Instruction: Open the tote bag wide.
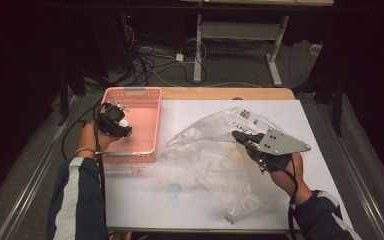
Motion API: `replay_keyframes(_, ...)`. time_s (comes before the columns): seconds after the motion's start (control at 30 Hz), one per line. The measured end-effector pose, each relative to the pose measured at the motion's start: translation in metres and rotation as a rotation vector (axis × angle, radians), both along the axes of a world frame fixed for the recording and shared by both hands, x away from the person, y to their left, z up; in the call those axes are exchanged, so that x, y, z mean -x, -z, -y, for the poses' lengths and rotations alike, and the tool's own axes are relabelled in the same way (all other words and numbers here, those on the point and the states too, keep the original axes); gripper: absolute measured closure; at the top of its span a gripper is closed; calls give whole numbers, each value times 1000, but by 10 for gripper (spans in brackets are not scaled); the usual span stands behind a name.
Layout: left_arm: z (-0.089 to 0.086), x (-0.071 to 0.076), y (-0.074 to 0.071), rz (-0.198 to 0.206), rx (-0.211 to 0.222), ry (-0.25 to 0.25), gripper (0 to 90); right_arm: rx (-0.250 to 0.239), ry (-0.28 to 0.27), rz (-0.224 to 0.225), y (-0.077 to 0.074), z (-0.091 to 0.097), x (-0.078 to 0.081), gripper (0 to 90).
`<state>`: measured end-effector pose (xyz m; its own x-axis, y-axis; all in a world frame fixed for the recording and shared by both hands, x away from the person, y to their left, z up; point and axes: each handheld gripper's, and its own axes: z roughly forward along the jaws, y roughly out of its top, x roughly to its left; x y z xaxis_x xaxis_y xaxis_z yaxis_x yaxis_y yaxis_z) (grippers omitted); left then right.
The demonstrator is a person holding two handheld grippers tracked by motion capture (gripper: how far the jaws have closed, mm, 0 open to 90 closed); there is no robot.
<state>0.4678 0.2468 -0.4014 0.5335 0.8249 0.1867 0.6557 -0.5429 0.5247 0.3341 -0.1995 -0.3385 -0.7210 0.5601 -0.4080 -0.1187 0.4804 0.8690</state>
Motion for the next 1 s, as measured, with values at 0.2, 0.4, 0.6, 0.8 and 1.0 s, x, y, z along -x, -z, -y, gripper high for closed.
replay_keyframes(0.2,0,24,-7,112,78,18,482,2,5,12,-1,-1,1,900)
replay_keyframes(0.4,5,57,-18,221,148,72,482,6,5,4,0,-4,1,900)
replay_keyframes(0.6,17,94,-32,329,170,150,482,30,26,30,2,-9,0,900)
replay_keyframes(0.8,35,125,-48,363,207,240,482,27,52,64,-7,-10,-3,900)
replay_keyframes(1.0,66,152,-61,411,204,355,482,28,48,54,-7,-13,-3,900)
